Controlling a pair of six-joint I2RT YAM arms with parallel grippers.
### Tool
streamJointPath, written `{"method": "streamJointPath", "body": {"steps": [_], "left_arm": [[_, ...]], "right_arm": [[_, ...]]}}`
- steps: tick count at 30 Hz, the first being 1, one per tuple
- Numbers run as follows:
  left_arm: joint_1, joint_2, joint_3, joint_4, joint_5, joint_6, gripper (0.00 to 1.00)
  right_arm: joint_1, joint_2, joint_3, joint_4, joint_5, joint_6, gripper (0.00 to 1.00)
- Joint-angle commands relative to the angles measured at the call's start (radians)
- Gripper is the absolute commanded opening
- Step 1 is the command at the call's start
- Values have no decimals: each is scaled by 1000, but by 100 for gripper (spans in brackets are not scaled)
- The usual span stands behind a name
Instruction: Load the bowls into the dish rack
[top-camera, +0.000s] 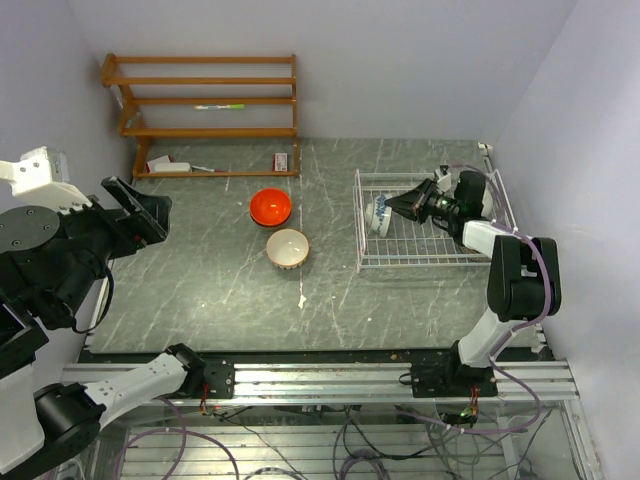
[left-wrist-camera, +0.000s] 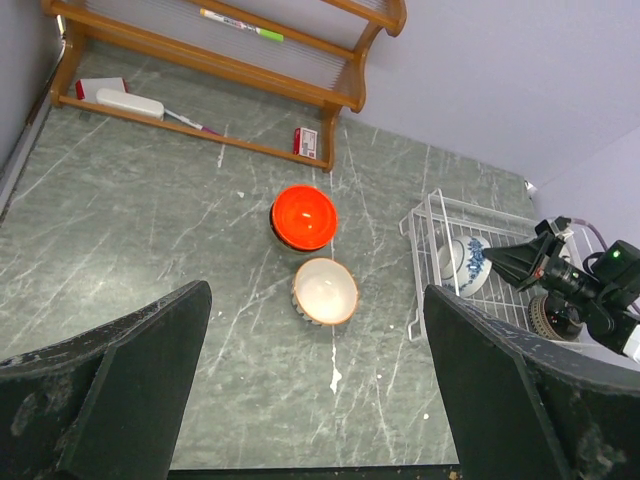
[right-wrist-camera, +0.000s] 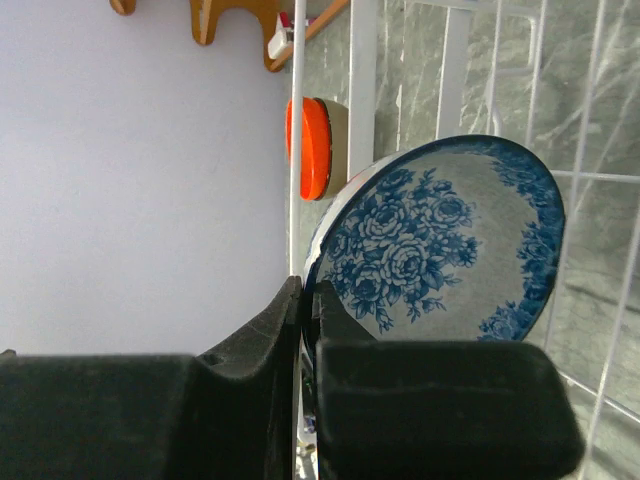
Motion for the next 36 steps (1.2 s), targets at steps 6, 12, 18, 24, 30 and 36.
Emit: {"method": "streamJointPath", "body": {"steps": [6, 12, 18, 24, 30, 36], "left_arm": [[-8, 11, 9, 20, -5, 19, 99], [-7, 17, -3, 35, 8, 21, 99], [-6, 17, -10, 42, 14, 20, 99], [-8, 16, -14, 47, 19, 18, 99], [-7, 2, -16, 37, 16, 11, 99], [-8, -15, -10, 17, 10, 3, 99]], "right_arm": [[-87, 40, -34, -139, -14, -111, 2], [-133, 39, -21, -263, 5, -206, 12], [-169, 26, 6, -371, 44, -288, 16], [-178, 16, 41, -453, 102, -335, 20], [-179, 5, 67, -524, 158, -363, 23], [-179, -4, 74, -588, 203, -403, 23]]}}
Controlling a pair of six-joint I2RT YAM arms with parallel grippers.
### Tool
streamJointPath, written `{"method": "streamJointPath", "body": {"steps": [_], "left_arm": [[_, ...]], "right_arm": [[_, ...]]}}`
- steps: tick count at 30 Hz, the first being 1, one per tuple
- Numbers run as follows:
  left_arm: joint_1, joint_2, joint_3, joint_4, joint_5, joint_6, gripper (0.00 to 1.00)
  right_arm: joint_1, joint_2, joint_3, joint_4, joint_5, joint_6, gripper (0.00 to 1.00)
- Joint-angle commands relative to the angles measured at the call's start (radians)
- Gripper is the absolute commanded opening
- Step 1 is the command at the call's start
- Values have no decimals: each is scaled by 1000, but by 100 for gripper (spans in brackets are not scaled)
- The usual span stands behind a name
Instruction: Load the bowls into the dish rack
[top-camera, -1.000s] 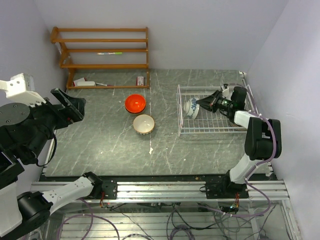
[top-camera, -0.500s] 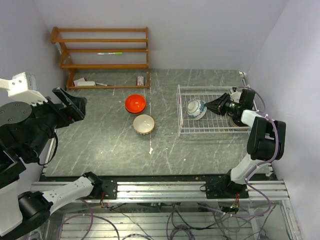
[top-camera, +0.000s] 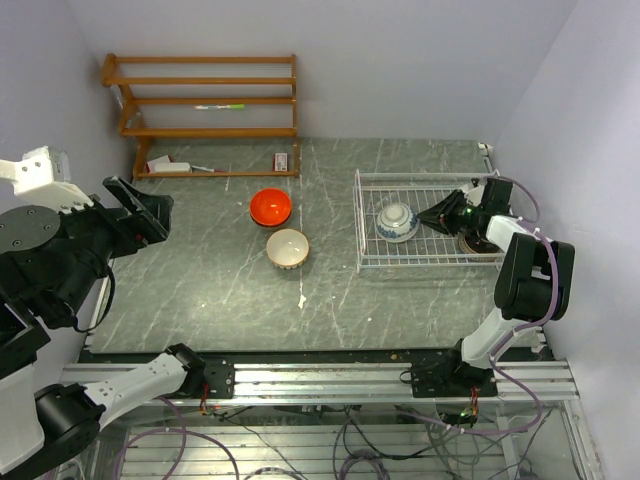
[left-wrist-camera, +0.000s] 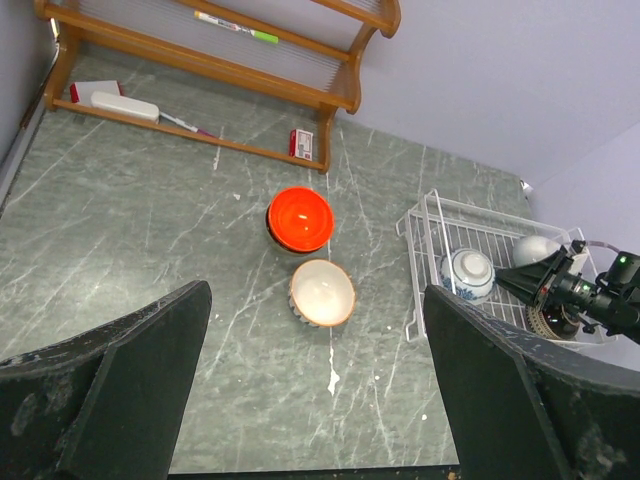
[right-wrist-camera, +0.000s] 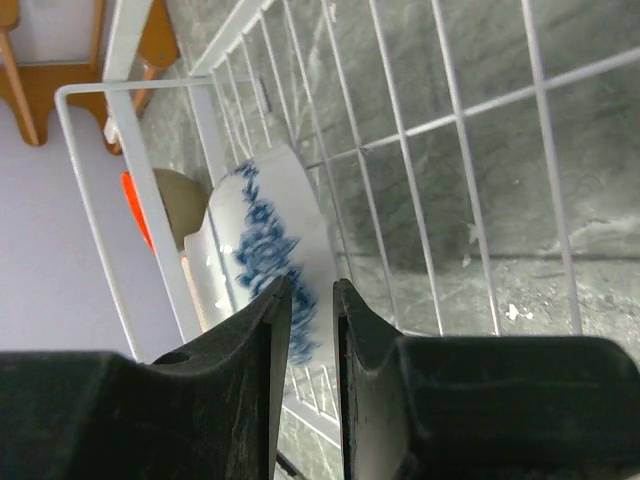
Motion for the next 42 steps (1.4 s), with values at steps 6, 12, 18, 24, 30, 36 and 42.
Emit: {"method": "streamJointPath", "body": {"steps": [6, 12, 18, 24, 30, 36, 42], "left_arm": [[-7, -24, 8, -10, 2, -5, 99], [-8, -29, 9, -8, 10, -4, 99], [-7, -37, -9, 0, 12, -4, 99], [-8, -43, -35, 24, 18, 1, 99], [-8, -44, -43, 27, 28, -4, 99], [-8, -50, -43, 10, 19, -19, 99], [-7, -34, -30, 3, 10, -17, 99]], "right_arm": [[19, -29, 43, -181, 85, -83, 24], [20, -99, 84, -291, 176, -134, 25], [86, -164, 220, -466, 306, -216, 41], [285, -103, 445, -638, 562, -281, 67], [399, -6, 584, -730, 741, -280, 100], [470, 81, 652, -787, 844, -301, 100], [478, 123, 638, -752, 836, -314, 100]]}}
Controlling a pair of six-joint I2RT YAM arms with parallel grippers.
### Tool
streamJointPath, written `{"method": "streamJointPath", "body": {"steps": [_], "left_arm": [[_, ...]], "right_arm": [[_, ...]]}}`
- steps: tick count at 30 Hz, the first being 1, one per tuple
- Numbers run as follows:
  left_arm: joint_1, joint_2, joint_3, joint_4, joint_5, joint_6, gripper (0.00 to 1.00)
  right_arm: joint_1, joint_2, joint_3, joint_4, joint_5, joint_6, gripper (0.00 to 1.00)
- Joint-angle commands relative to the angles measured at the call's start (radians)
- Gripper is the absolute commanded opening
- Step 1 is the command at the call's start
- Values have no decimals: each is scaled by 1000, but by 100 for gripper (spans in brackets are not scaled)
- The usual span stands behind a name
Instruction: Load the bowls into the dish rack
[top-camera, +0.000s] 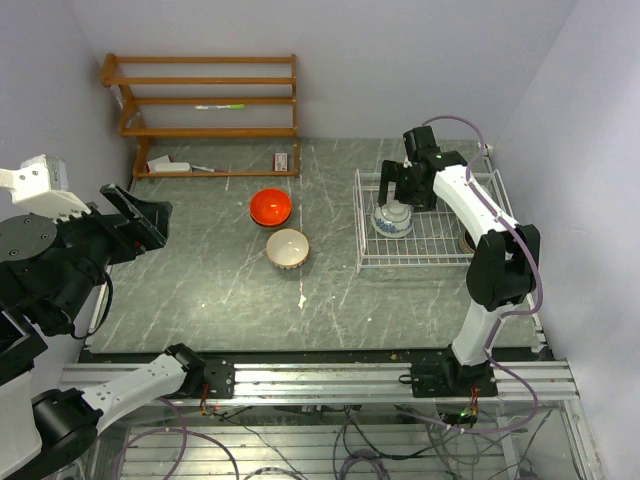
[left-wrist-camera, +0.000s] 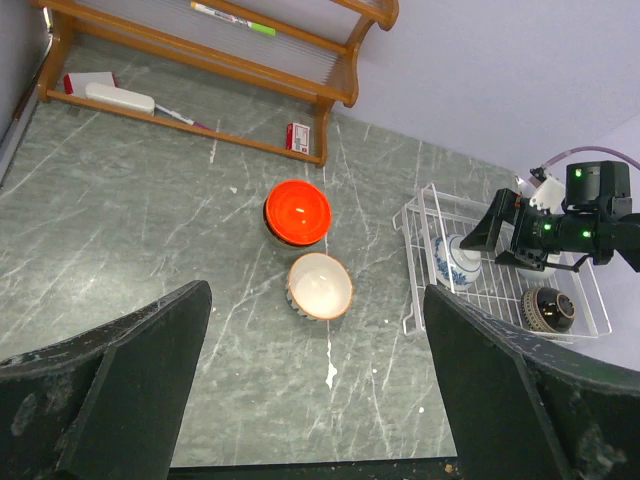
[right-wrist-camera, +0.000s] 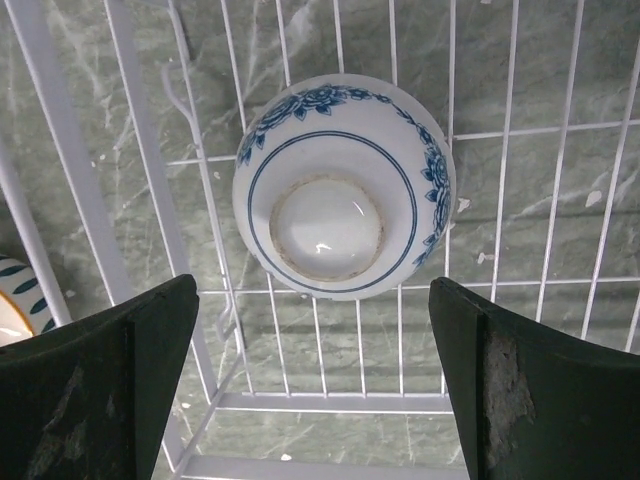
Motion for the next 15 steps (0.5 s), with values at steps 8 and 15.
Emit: {"method": "streamJointPath", "body": {"steps": [8, 15], "left_arm": [[-7, 38, 16, 19, 13, 7, 99], [-8, 38, 2, 29, 13, 6, 99]], "right_arm": [[5, 83, 17, 22, 144, -25, 100], [0, 99, -10, 73, 220, -20, 100]]}}
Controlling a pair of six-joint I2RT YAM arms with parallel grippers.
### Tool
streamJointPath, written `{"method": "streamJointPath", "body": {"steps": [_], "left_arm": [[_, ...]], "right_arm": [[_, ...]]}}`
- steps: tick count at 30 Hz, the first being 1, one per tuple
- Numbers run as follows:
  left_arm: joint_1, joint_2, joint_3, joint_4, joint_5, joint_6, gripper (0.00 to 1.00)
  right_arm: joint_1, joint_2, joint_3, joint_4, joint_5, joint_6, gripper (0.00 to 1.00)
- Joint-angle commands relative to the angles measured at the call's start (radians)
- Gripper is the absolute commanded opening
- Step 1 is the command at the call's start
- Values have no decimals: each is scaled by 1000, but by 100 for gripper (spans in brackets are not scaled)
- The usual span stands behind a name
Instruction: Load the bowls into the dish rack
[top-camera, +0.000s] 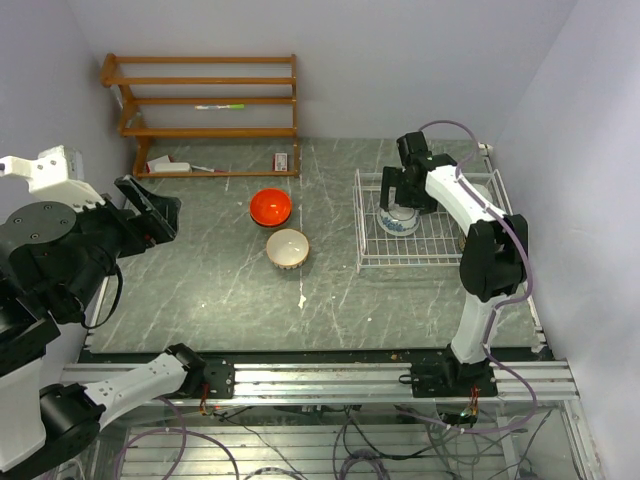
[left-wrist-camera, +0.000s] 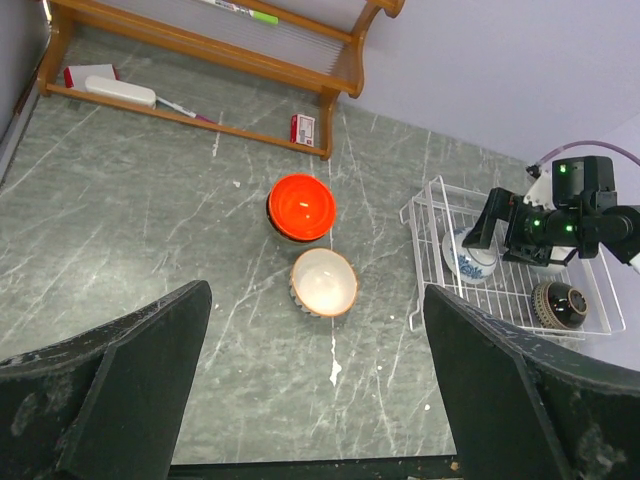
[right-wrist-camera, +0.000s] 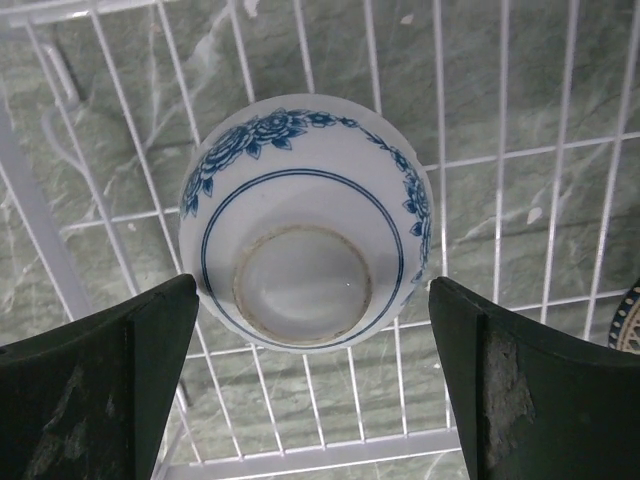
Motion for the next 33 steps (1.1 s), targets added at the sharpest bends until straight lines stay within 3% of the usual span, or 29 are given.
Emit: {"method": "streamJointPath", "body": {"steps": [1, 25, 33], "left_arm": [[-8, -4, -6, 28, 11, 4, 99], [-8, -86, -129, 50, -29, 80, 99], [-7, -73, -131, 58, -18, 100, 99]], "right_arm": [[-7, 7, -12, 50, 91, 0, 100], [-126, 33, -44, 160, 318, 14, 100], [-130, -23, -55, 167, 279, 23, 100]]}}
